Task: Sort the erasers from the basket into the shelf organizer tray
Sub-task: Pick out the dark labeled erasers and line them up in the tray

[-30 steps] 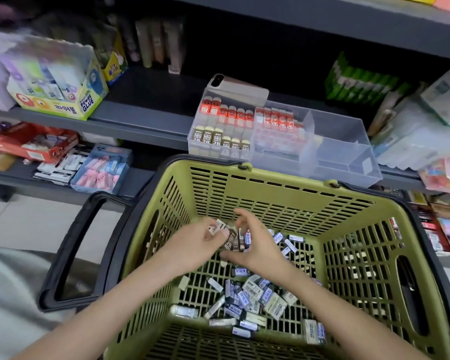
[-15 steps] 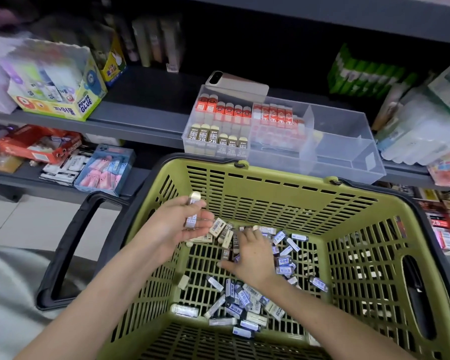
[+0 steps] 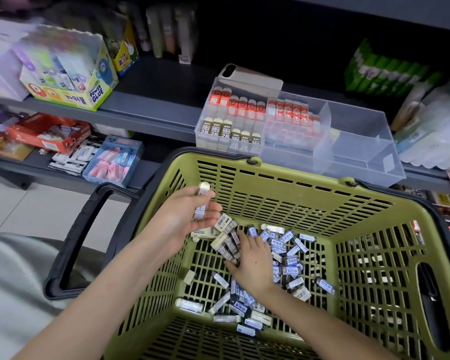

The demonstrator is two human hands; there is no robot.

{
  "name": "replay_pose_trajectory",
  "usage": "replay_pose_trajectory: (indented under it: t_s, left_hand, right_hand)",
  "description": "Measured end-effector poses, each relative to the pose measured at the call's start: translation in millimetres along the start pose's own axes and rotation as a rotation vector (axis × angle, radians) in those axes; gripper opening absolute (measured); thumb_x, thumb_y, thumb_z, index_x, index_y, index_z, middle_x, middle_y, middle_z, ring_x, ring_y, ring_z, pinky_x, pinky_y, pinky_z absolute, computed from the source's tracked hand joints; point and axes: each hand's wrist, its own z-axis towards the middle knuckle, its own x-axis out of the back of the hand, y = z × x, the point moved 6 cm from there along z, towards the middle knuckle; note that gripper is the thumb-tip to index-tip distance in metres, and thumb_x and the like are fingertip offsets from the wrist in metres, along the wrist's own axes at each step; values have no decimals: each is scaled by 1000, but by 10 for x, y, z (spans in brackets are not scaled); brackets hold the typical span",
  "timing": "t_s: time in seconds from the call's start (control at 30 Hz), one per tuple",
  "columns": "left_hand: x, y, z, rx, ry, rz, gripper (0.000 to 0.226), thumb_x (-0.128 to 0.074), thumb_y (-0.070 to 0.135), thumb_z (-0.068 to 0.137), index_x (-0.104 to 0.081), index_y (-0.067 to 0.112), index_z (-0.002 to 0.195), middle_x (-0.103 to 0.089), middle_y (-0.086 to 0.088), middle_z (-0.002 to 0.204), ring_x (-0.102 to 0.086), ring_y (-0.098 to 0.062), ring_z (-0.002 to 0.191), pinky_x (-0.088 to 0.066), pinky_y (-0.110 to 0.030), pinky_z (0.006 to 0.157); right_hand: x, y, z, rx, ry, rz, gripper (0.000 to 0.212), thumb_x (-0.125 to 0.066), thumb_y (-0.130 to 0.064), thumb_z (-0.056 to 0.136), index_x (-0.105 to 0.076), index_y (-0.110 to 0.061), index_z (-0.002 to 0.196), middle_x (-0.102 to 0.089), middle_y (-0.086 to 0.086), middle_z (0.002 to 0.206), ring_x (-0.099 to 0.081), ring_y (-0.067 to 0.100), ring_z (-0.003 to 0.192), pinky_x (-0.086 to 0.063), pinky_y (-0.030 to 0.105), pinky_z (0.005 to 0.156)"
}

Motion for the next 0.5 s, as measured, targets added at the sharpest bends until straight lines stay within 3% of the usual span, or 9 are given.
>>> replay_pose_trajectory:
  t_s: [0.13, 0.27, 0.4, 0.5]
  left_hand:
    - [0, -5, 9, 2, 10, 13, 13, -51, 12, 95, -62, 8, 100, -72, -5, 73, -68, -17, 68, -59, -28, 67]
    - [3, -44, 1, 45, 44, 0, 11, -53, 10, 93, -62, 7, 99, -70, -6, 74, -65, -17, 69, -58, -26, 65]
    - [-11, -157, -7, 135, 80, -43, 11, -58, 4, 88, -57, 4, 99, -59, -7, 78, -54, -16, 67, -49, -27, 65]
    - [-111, -227, -46, 179, -16, -67, 32, -72, 13, 76, -54, 4, 101, -60, -7, 84, -56, -17, 75, -52, -31, 75]
  right_hand:
    - [32, -14, 68, -45, 13, -91, 61, -66, -54, 70, -64, -7, 108, -66, 4, 96, -56, 26, 94, -43, 37, 83]
    - [189, -26, 81, -51, 36, -23, 42, -68, -43, 63, -69, -7, 84, -65, 4, 78, -58, 25, 80, -44, 33, 74]
    - [564, -43, -15, -139, 82, 303, 34, -64, -45, 69, -64, -18, 89, -59, -5, 80, -54, 15, 82, -38, 25, 68]
    - [997, -190, -158, -118, 213, 579, 33, -64, -48, 67, -60, -31, 95, -55, -15, 81, -49, 2, 75, -36, 14, 63]
